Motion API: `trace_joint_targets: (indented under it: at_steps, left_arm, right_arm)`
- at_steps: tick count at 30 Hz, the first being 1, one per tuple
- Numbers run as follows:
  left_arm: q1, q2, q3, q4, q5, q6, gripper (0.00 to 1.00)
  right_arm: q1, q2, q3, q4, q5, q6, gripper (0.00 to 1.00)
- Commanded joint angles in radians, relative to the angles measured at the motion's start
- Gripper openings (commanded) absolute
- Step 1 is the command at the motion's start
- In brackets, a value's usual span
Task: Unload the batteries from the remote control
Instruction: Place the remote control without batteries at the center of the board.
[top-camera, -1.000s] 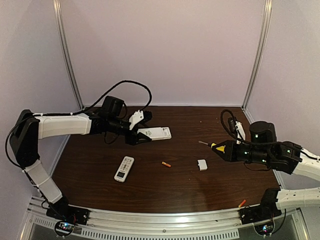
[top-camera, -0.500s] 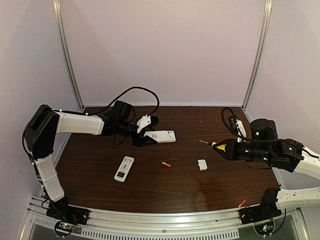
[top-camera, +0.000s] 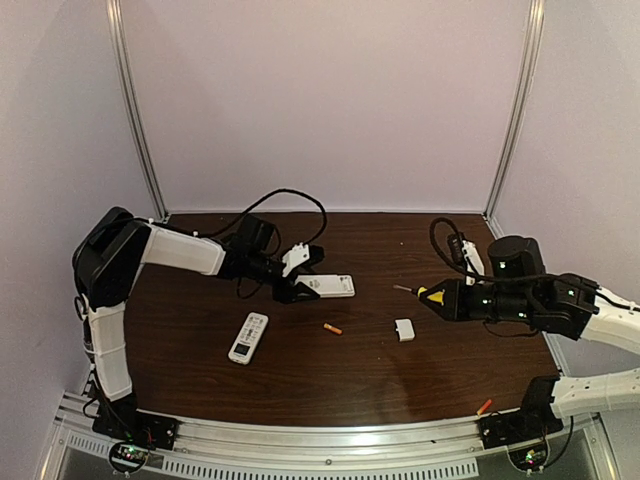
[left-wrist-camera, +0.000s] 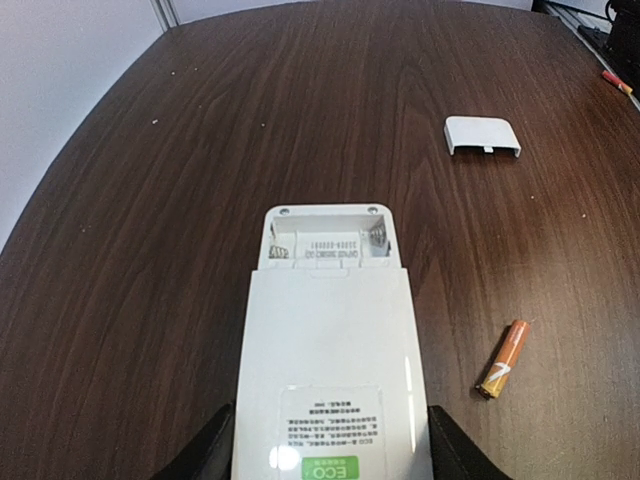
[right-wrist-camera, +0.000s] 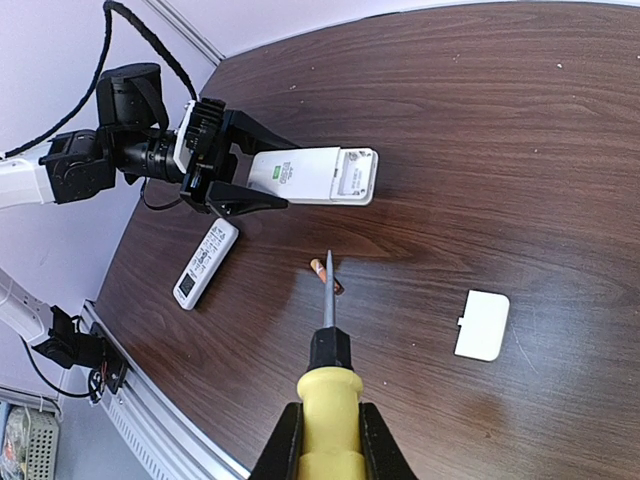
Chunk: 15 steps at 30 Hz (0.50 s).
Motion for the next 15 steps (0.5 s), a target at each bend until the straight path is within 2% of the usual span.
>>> trace_joint_targets:
  at_steps: [1, 7, 12, 13, 14, 15]
  left_arm:
    - [-0.003, 0.033, 0.009, 0.055, 0.011, -0.016, 0.01]
    - [-0.005, 0.042, -0.015, 0.076, -0.010, -0.047, 0.14]
    - [-0.011, 0.043, -0.027, 0.084, -0.016, -0.049, 0.31]
    - [-0.012, 0.044, -0.025, 0.084, -0.015, -0.051, 0.38]
    - [-0.013, 0.042, -0.024, 0.079, -0.015, -0.054, 0.52]
    - [-0.015, 0.042, -0.017, 0.070, -0.016, -0.054, 0.58]
  right_arm:
    - [0.003, 0.010, 0.024, 0.014, -0.007, -0.018, 0.00]
    - [0.002, 0.013, 0.018, 0.020, -0.005, -0.012, 0.00]
    - [0.002, 0.013, 0.014, 0.026, -0.001, -0.015, 0.00]
    - [0.002, 0.015, 0.014, 0.026, 0.000, -0.016, 0.00]
    - [0.002, 0.016, 0.015, 0.027, 0.001, -0.019, 0.00]
    - [0.003, 0.018, 0.016, 0.025, 0.001, -0.021, 0.00]
